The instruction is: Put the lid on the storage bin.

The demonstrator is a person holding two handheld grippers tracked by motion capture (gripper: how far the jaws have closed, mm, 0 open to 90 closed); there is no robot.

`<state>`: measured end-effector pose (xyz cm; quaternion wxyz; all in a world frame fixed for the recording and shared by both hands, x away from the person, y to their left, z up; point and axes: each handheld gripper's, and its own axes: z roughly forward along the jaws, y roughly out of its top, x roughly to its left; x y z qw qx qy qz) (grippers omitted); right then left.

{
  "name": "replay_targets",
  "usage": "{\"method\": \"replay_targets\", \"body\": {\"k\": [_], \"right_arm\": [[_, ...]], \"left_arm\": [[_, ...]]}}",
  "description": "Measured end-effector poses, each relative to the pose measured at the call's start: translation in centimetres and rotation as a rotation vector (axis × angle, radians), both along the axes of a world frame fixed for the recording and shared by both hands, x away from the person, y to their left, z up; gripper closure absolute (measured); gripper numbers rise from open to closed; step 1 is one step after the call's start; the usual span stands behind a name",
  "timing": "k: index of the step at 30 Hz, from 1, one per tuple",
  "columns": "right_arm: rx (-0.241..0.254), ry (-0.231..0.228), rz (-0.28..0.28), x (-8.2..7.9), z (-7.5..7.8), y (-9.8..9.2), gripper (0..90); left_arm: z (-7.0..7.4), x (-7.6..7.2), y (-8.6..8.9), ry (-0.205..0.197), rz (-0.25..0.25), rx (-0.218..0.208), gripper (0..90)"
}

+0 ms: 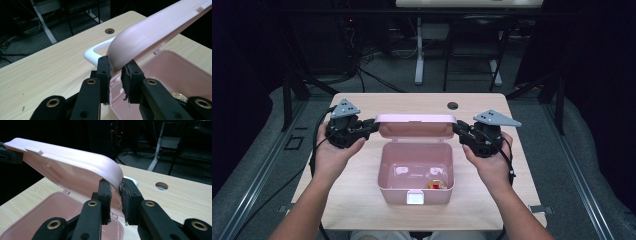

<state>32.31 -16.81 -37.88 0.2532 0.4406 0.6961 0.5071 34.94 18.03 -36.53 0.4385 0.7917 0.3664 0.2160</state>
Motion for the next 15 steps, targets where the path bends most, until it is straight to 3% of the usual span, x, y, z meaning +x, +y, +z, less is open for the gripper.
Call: {"method": "replay_targets", "body": {"k": [15], "right_arm": [[0.009,0.001,0.009,-0.61,-0.47,-0.07,77.0]], "left_arm": [[-0.43,-0.74,0.22,0.002,-0.012,-0.004,77.8]]}}
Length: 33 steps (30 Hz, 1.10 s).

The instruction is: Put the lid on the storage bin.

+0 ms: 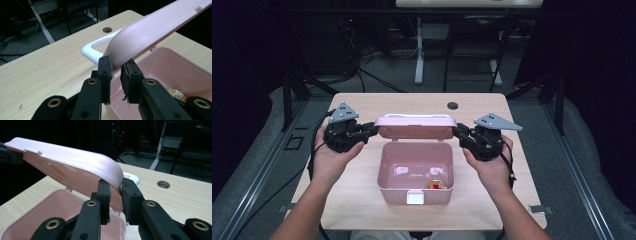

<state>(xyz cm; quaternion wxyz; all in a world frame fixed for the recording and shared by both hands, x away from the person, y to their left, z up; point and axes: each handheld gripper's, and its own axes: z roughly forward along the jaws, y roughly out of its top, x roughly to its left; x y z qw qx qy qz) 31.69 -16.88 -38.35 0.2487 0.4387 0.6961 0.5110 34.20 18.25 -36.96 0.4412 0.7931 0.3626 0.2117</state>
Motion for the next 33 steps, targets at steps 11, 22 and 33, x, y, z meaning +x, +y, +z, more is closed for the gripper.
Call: {"method": "replay_targets", "body": {"k": [11,22,33], "right_arm": [[-0.006,0.004,0.009,-0.6,-0.5,0.0,76.5],[-0.009,0.011,0.024,-1.3,-0.9,-0.2,75.9],[-0.01,0.024,0.036,-2.0,-1.3,-0.3,75.4]], "left_arm": [[-0.6,-0.5,0.1,0.005,-0.009,-0.004,77.8],[-1.1,-1.5,0.4,0.006,-0.026,-0.002,78.2],[-1.5,-2.2,0.6,0.014,-0.039,-0.014,78.5]]}}
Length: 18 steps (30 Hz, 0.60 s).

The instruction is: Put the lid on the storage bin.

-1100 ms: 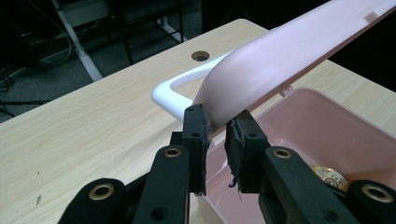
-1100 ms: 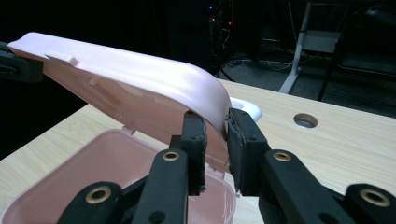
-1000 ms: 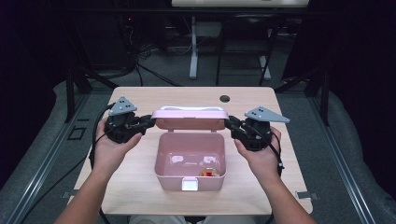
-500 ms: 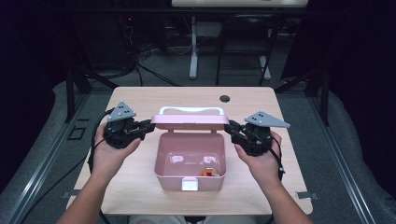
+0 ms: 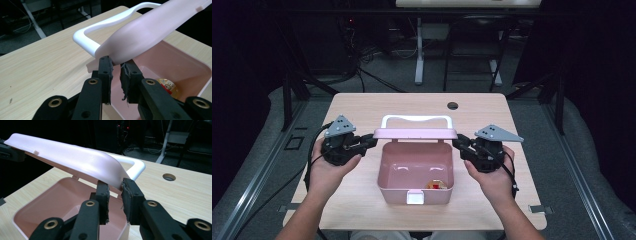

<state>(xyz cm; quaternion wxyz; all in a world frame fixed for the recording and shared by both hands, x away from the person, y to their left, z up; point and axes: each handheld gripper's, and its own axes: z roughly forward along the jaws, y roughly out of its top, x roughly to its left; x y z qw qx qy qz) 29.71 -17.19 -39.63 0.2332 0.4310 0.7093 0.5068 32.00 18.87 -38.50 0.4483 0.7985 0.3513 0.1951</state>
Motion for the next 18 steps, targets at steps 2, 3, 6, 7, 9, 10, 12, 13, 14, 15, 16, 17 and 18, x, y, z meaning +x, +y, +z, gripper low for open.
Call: {"method": "replay_targets", "body": {"k": [2,3,6,7,9,10,12,13,14,15,16,17,18], "right_arm": [[0.002,0.002,0.002,-0.11,-0.1,-0.02,75.4],[0.002,0.003,0.004,-0.16,-0.14,-0.05,75.4],[0.004,0.008,0.01,-0.34,-0.28,-0.11,75.3],[0.003,0.008,0.011,-0.39,-0.35,-0.12,75.4],[0.002,0.012,0.013,-0.5,-0.47,-0.14,75.3],[0.002,0.011,0.014,-0.54,-0.54,-0.15,75.2],[0.0,0.015,0.019,-0.68,-0.65,-0.18,75.0],[-0.001,0.013,0.022,-0.72,-0.73,-0.21,75.0],[0.0,0.018,0.024,-0.8,-0.78,-0.23,75.0],[0.0,0.019,0.026,-0.83,-0.85,-0.25,75.0],[0.001,0.022,0.027,-0.88,-0.91,-0.28,75.0],[0.002,0.024,0.029,-0.93,-0.97,-0.3,74.9],[0.002,0.024,0.03,-0.98,-1.03,-0.32,74.9]], "left_arm": [[-0.08,-0.1,0.04,0.002,-0.002,0.0,78.5],[-0.12,-0.13,0.07,0.004,-0.005,-0.002,78.4],[-0.28,-0.31,0.14,0.007,-0.009,-0.009,78.0],[-0.32,-0.36,0.17,0.009,-0.012,-0.009,77.8],[-0.47,-0.48,0.16,0.009,-0.011,-0.011,77.4],[-0.52,-0.55,0.18,0.01,-0.013,-0.011,77.4],[-0.65,-0.66,0.22,0.012,-0.016,-0.012,77.3],[-0.71,-0.73,0.24,0.014,-0.018,-0.012,77.3],[-0.78,-0.8,0.25,0.014,-0.018,-0.011,77.2],[-0.84,-0.87,0.24,0.014,-0.017,-0.012,77.1],[-0.9,-0.93,0.26,0.014,-0.019,-0.01,77.1],[-0.96,-0.99,0.25,0.016,-0.021,-0.009,77.1],[-1.01,-1.05,0.26,0.015,-0.022,-0.007,77.1]]}}
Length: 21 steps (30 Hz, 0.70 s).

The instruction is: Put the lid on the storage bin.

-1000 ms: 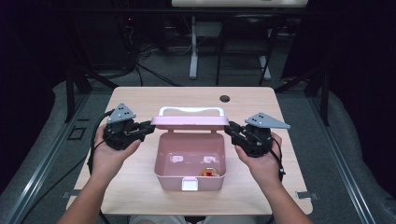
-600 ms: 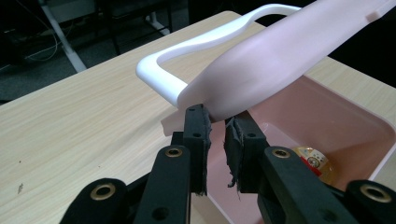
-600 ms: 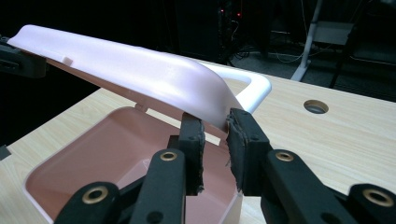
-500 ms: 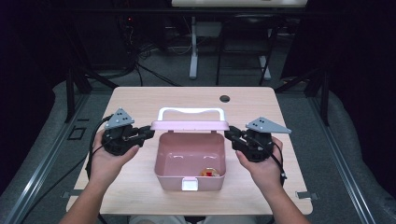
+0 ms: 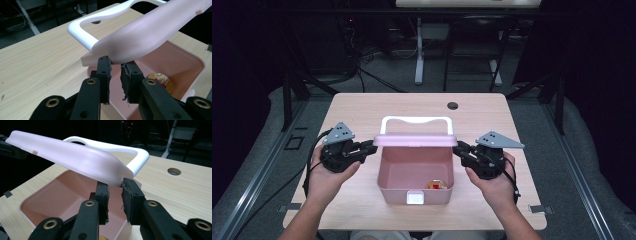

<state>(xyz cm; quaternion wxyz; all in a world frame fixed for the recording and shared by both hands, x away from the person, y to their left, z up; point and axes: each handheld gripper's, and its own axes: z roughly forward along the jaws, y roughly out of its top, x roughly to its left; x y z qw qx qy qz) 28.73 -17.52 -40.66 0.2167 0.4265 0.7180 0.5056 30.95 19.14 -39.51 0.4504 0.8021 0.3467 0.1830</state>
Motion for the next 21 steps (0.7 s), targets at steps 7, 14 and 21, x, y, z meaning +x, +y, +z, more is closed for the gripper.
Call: {"method": "replay_targets", "body": {"k": [7,14,21], "right_arm": [[-0.013,-0.005,0.018,-0.5,-0.5,-0.1,74.2],[-0.016,0.0,0.026,-1.1,-1.2,-0.1,73.9],[-0.015,0.011,0.034,-1.6,-2.0,-0.3,74.0]], "left_arm": [[-0.5,-0.5,0.1,0.007,-0.003,0.002,77.1],[-1.1,-1.0,0.3,0.011,-0.008,-0.003,76.8],[-1.9,-1.7,0.5,0.011,-0.018,-0.003,76.6]]}}
